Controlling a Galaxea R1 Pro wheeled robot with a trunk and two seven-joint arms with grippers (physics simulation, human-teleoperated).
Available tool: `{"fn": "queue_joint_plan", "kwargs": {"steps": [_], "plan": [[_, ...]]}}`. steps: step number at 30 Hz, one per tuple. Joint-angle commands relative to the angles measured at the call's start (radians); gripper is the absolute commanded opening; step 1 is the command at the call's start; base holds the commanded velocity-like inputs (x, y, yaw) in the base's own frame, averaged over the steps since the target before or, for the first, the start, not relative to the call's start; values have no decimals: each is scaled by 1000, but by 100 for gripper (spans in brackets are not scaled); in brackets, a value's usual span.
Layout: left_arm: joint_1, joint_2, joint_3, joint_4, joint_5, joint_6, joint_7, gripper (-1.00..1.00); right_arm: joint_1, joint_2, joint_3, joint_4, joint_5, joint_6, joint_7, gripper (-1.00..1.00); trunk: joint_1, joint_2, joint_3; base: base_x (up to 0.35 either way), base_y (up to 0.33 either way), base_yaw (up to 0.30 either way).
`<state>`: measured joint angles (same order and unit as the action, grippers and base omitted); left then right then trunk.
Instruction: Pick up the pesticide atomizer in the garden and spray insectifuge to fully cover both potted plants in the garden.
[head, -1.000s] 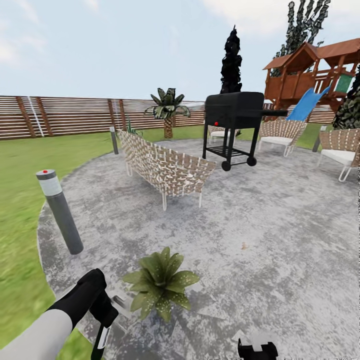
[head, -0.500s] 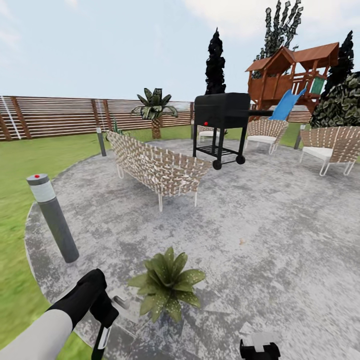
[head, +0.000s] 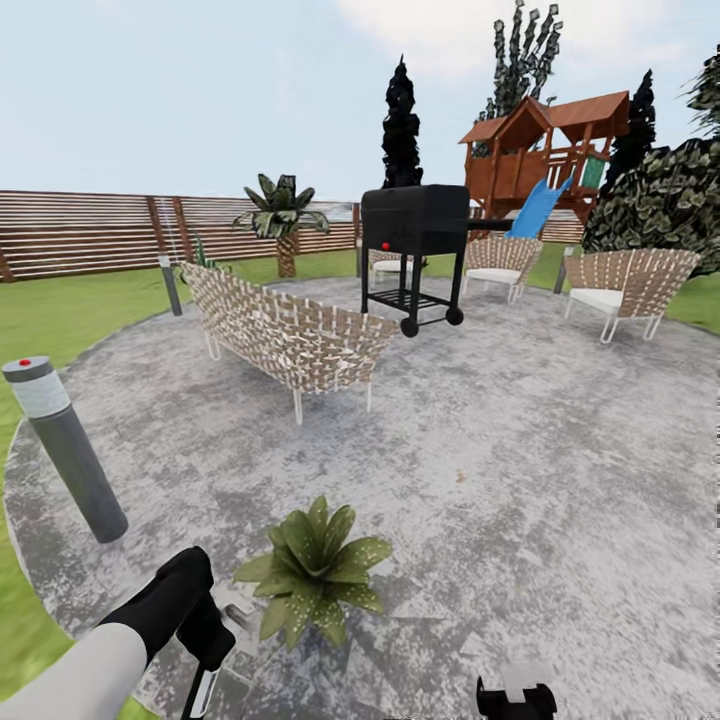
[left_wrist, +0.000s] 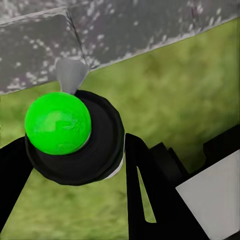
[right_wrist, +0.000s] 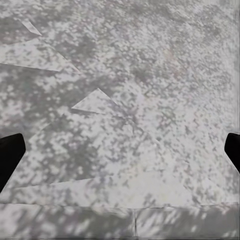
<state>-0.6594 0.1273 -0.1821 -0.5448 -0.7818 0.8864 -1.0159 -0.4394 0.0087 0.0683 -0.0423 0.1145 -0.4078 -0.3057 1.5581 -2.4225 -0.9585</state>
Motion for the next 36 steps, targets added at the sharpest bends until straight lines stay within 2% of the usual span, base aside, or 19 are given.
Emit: {"fn": "queue_joint_plan", "kwargs": {"steps": [1,9,18,24,29,31,36], "plan": [[0,1,-4,-3,-8,3,-10,-100,-1,1,6,1,7,1,-10,100,0,0,-2,0,0,-173],[0,2,-2,-8,-5,3,-10,-100,-1,1,5,1,7,1,-10,100,0,0,-9,-3,1,-80],[0,0,-3,-2,-6,3,-10,-100,-1,1,5,1,7,1,-10,100,0,0,-9,-115,243,0],[0,0,-2,-3,-5,4,-9,-100,-1,1,5,1,7,1,-10,100,0,0,-16,140,271,-71],[0,8,-3,-1,-12,2,-4,-100,-1,1,5,1,8,1,-10,100,0,0,-18,91,45,-18],[0,12,-2,-3,-11,2,18,-100,-1,1,5,1,8,1,-10,100,0,0,-18,8,3,-1],[0,-16,-1,-13,-3,3,43,-100,-1,1,5,2,8,1,-10,100,0,0,-18,1,0,0]]}}
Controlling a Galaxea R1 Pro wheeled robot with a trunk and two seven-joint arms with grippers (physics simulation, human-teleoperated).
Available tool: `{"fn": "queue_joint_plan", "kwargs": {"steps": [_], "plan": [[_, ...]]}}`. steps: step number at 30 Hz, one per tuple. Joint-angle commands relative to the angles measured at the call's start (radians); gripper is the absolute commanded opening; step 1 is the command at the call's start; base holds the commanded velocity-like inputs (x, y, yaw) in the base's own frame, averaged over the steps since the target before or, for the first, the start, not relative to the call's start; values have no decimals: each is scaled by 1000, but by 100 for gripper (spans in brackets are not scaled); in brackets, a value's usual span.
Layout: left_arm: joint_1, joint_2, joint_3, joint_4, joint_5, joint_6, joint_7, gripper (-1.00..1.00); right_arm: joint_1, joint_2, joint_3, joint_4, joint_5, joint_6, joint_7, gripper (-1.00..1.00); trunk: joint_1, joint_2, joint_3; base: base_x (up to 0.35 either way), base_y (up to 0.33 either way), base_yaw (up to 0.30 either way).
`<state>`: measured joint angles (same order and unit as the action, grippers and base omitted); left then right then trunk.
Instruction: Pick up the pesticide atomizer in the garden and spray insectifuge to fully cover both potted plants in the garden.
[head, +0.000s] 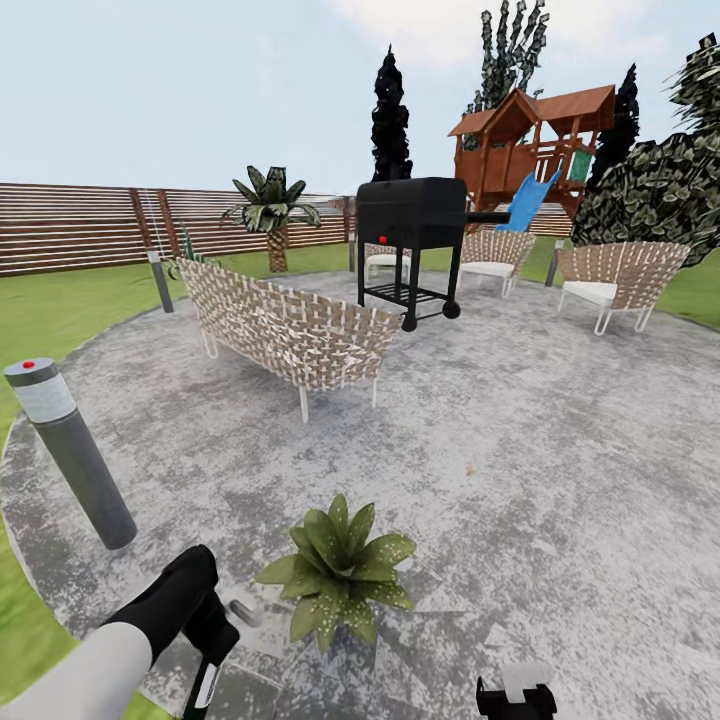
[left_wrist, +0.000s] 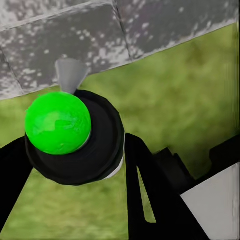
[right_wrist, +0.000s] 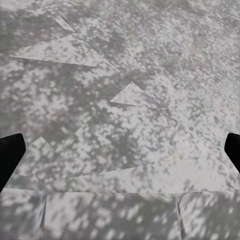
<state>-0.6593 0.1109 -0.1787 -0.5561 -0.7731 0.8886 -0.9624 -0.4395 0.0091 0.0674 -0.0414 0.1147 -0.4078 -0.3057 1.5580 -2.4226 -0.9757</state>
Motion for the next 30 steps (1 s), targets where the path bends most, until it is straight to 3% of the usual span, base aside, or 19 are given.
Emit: {"fn": "queue_joint_plan", "kwargs": {"steps": [1,6,8,11,14,20,30], "plan": [[0,-5,-2,-3,-11,1,-10,-100,-1,0,6,1,8,1,-10,100,0,0,-1,0,0,0],[-2,23,-7,-6,-17,2,-13,-100,-1,0,7,2,8,1,-9,100,0,0,-1,0,0,0],[-2,21,-10,-2,-18,1,-12,-100,-1,0,8,2,8,1,-9,100,0,0,-1,0,0,0],[-1,-14,-10,10,-17,1,-12,-100,-1,-1,7,1,8,1,-9,100,0,0,-1,0,0,0],[6,-24,-11,12,-17,0,-10,-100,-1,-1,7,1,8,1,-9,100,0,0,-1,0,0,-113],[51,-11,-13,11,-23,-2,-9,-100,-1,-1,6,0,8,1,-10,100,0,0,-1,0,0,-219],[53,-11,-8,-6,-22,-2,-9,-100,-1,-9,9,5,12,1,-9,100,0,0,-1,-172,22,-10]]}}
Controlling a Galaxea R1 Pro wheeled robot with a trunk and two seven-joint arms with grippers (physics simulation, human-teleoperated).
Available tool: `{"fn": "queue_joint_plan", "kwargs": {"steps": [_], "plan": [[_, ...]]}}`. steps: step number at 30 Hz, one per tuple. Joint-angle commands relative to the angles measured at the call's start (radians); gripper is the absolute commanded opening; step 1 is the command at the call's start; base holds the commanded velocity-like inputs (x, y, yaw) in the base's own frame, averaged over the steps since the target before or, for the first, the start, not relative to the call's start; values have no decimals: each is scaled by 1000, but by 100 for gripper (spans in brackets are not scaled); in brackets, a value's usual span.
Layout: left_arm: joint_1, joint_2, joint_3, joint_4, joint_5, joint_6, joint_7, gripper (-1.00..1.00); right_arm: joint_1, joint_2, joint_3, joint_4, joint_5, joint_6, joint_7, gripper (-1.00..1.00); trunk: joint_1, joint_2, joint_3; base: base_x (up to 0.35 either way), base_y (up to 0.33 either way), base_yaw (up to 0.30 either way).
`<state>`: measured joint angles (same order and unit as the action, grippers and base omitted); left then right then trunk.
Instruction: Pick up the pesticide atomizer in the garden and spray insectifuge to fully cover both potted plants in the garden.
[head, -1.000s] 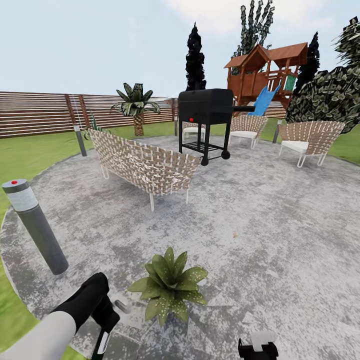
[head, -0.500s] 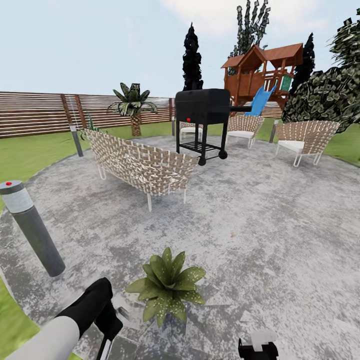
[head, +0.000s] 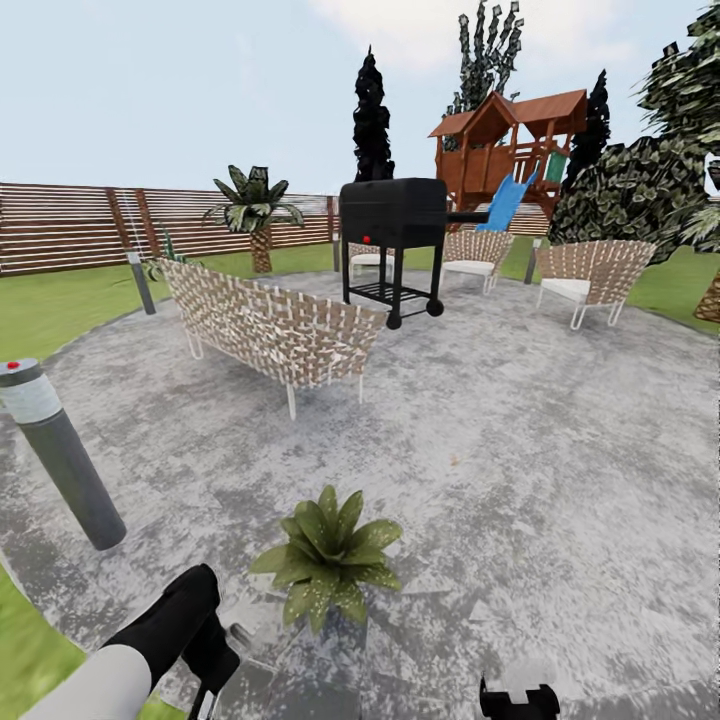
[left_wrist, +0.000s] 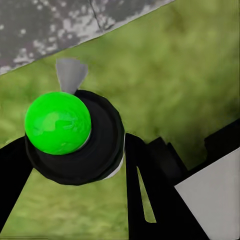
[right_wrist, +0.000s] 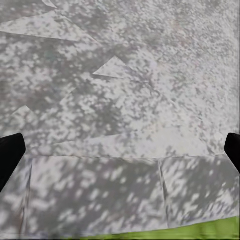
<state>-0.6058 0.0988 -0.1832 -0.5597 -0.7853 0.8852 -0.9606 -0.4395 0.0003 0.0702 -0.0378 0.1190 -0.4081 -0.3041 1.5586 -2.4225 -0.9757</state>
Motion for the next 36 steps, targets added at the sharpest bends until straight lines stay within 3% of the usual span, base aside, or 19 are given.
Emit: {"fn": "queue_joint_plan", "kwargs": {"steps": [1,13,18,20,22,24,27,29,31,34,36], "plan": [[-1,1,-3,-3,-9,1,-10,-100,-1,1,6,0,7,1,-11,100,-1,0,-1,-261,191,0],[-11,-1,-1,-6,-2,4,-14,-100,-1,1,7,0,7,2,-10,100,-1,0,-1,-37,43,-190],[-17,8,-2,-5,-3,6,-72,-100,-1,1,7,1,7,2,-10,100,-1,0,-1,0,0,-16],[-17,47,-3,-5,-10,5,-133,-100,-1,1,7,1,7,2,-10,100,-1,0,-1,0,0,-1],[-17,79,-3,-5,-11,4,-145,-100,-1,1,7,1,7,2,-10,100,-1,0,-1,0,0,0],[-17,87,-5,-5,-11,3,-150,-100,-1,1,7,1,7,2,-10,100,-1,0,-1,0,0,0],[-17,79,-8,-6,-9,3,-151,-100,-1,1,7,1,7,2,-10,100,-1,0,-1,0,0,0],[-19,54,-9,-8,-8,4,-153,-100,-1,1,7,1,7,2,-10,100,-1,0,-1,0,0,0],[-42,48,-9,-11,-5,5,-157,-100,-1,1,7,2,7,2,-10,100,-1,0,-1,0,0,0],[-102,56,-14,-13,-14,5,-246,-100,-1,1,7,2,7,2,-10,100,-1,0,-1,0,0,0],[-134,73,-29,-14,-57,5,-324,-100,-1,1,7,2,7,2,-10,100,-1,0,-1,0,0,0]]}}
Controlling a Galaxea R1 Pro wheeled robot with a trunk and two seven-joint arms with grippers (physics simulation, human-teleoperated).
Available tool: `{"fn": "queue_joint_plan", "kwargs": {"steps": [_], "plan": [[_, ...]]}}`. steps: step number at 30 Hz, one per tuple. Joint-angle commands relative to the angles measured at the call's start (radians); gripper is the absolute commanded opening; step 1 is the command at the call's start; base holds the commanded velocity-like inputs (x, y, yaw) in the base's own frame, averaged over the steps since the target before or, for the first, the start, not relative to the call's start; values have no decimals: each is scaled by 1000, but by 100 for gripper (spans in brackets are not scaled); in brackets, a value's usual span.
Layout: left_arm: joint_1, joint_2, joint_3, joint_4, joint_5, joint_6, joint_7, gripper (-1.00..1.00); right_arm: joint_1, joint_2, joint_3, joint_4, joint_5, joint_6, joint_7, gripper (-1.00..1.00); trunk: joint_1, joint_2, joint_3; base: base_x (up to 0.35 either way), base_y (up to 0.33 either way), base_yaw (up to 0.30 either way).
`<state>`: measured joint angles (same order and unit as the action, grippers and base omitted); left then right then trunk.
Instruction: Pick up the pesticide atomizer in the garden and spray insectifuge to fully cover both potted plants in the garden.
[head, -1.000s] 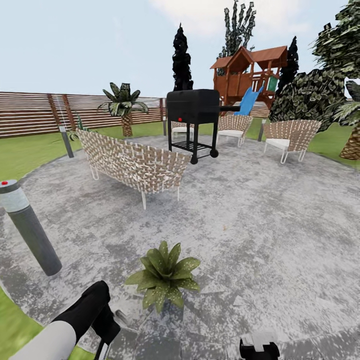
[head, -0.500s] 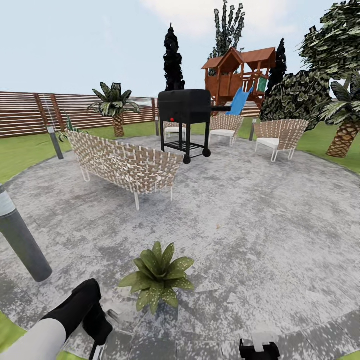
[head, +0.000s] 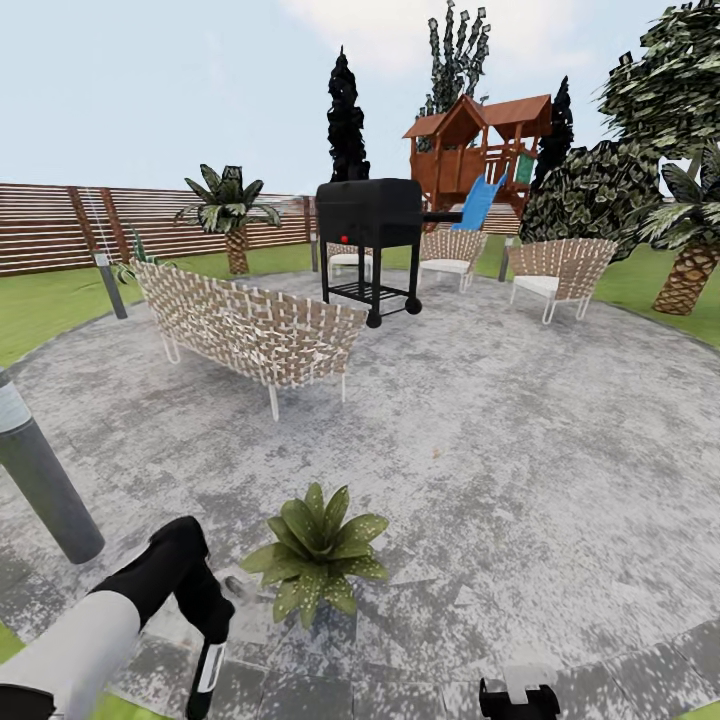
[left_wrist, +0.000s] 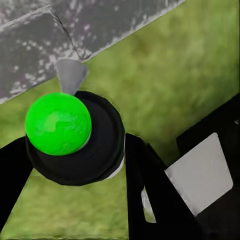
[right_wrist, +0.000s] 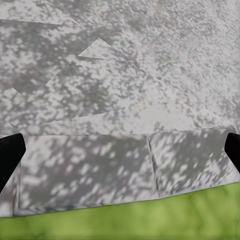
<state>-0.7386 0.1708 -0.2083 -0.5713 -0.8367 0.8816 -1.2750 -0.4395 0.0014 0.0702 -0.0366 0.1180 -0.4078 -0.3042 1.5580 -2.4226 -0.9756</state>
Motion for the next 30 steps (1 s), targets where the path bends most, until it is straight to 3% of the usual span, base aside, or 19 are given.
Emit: {"fn": "queue_joint_plan", "kwargs": {"steps": [1,4,6,9,15,30], "plan": [[-19,12,-15,-2,-52,9,-57,-100,-1,0,6,1,8,1,-10,100,0,0,-1,0,0,0],[-69,23,-26,-3,-165,9,-188,-100,-1,-1,7,1,10,1,-10,100,0,0,-1,0,0,0],[-100,24,-27,-3,-216,8,-248,-100,-1,-3,8,1,10,0,-10,100,0,0,-1,0,0,0],[-120,23,-28,-3,-249,8,-281,-100,-1,-5,8,2,11,0,-10,100,0,0,-1,0,0,0],[-115,14,-31,-2,-255,10,-285,-100,-1,-5,8,0,9,0,-11,100,0,0,-1,0,126,-23],[-107,13,-34,-1,-256,10,-275,-100,-1,-4,5,-2,8,1,-12,100,0,0,-1,49,293,-244]]}}
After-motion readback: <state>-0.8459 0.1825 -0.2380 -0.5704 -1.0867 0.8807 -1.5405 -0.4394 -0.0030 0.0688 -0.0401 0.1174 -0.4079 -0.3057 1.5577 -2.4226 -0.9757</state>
